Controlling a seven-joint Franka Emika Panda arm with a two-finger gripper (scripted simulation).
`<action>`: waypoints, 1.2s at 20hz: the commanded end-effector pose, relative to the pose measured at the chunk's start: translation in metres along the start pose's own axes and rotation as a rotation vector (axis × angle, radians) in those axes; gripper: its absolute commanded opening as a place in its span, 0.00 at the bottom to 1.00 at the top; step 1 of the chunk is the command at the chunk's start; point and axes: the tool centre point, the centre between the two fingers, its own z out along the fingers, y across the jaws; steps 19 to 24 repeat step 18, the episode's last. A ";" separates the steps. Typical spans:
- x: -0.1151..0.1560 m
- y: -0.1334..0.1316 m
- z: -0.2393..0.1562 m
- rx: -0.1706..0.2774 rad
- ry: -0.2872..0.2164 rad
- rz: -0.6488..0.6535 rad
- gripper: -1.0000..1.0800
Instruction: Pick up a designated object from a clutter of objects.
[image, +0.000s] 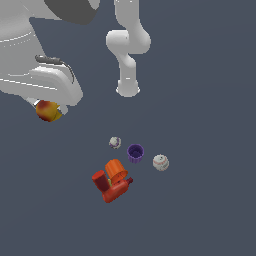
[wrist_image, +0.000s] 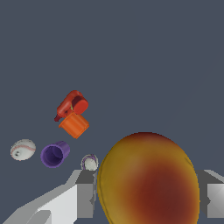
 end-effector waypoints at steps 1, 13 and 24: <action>0.001 -0.001 -0.022 0.000 -0.001 0.000 0.00; 0.007 -0.002 -0.073 0.000 -0.001 0.000 0.00; 0.007 -0.002 -0.077 0.000 -0.001 -0.001 0.00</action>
